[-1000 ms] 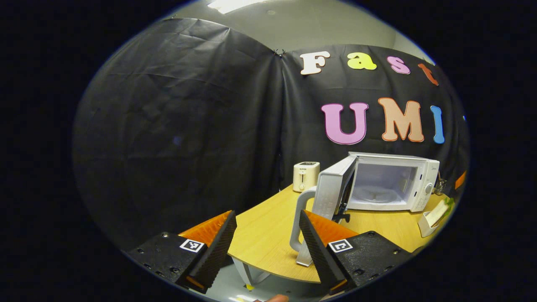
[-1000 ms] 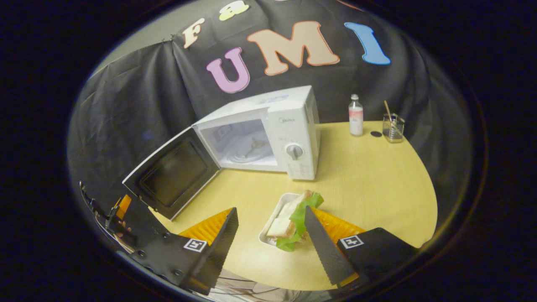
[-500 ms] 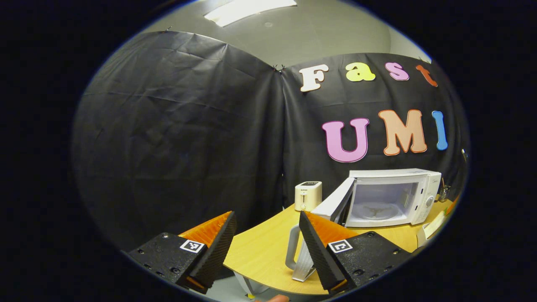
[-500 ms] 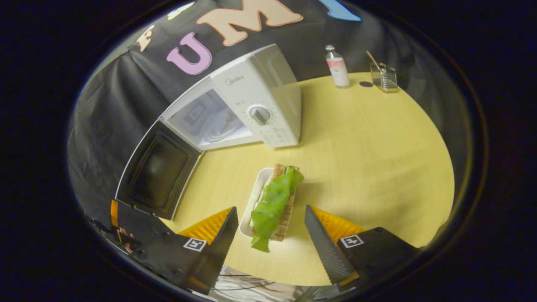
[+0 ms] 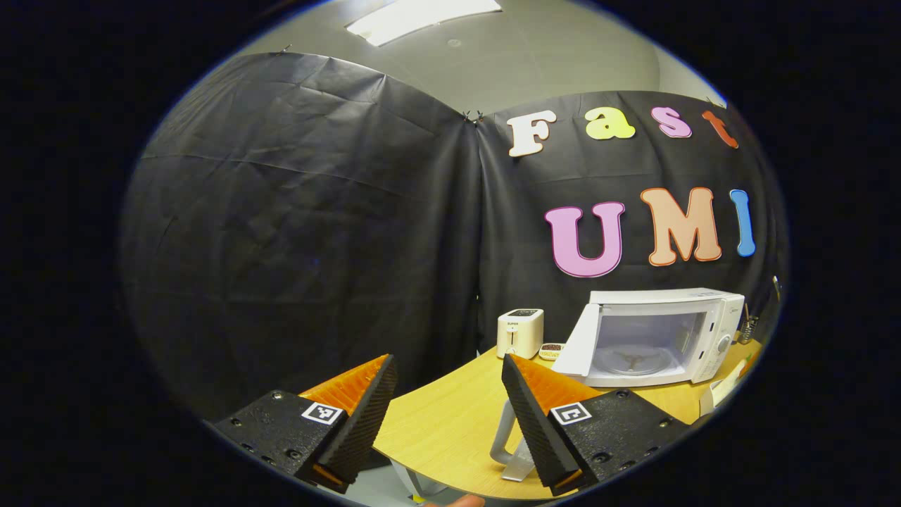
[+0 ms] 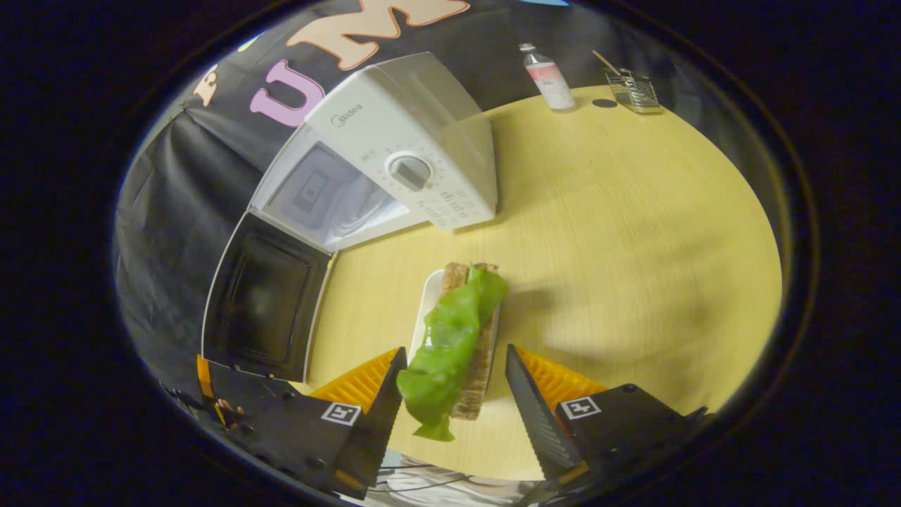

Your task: Open the microwave oven with the left hand, put the food in, and close the microwave oven.

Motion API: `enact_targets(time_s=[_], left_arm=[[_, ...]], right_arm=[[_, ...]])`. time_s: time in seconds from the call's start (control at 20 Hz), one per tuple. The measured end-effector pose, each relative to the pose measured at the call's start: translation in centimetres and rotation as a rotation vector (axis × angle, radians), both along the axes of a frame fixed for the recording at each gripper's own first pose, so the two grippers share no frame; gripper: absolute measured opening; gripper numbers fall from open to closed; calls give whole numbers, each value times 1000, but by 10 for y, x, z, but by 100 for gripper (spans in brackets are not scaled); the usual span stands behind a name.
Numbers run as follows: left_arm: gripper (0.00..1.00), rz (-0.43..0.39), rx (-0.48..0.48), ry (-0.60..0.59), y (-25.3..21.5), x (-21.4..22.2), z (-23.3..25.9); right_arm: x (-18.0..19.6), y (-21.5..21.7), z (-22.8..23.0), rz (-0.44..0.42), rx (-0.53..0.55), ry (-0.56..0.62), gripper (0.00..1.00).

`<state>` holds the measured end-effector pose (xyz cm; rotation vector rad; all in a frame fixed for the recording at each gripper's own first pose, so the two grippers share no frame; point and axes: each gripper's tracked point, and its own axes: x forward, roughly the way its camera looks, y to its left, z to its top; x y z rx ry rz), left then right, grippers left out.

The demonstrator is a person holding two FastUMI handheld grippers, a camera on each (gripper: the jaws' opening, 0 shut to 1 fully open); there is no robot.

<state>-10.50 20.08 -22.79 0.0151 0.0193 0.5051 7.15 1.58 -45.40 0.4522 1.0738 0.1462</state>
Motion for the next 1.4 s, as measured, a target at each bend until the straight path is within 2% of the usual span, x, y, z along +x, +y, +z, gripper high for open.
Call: enact_targets(time_s=[0.05,0.15,0.2,0.3,0.55,0.85,1.0,1.05,1.25,1.3,1.35,1.4], left_arm=[[92,-3,-6,6,0,2,-2],[92,-1,-9,17,1,4,-6],[92,-2,-12,17,3,6,-8],[92,0,-20,30,5,9,-13],[92,2,-18,40,8,12,-15],[92,23,15,29,17,6,-8],[91,25,17,28,17,5,-7],[91,22,15,28,17,6,-7],[92,10,10,25,13,6,-8],[87,12,11,26,15,8,-8],[92,16,16,26,17,6,-7],[87,24,22,26,20,5,-7]], right_arm=[[1,6,-1,-11,39,12,73],[3,10,-2,-39,78,14,46],[2,9,-1,-50,78,-2,49],[2,11,1,-58,52,-40,37],[0,17,17,-69,0,-136,37],[-7,39,88,-75,37,-339,37],[-11,65,118,-63,77,-446,36],[-11,78,126,-60,101,-481,43],[-4,124,137,-79,170,-612,43],[0,134,136,-94,180,-640,43],[5,144,136,-113,192,-670,43],[9,153,137,-133,197,-700,36]])
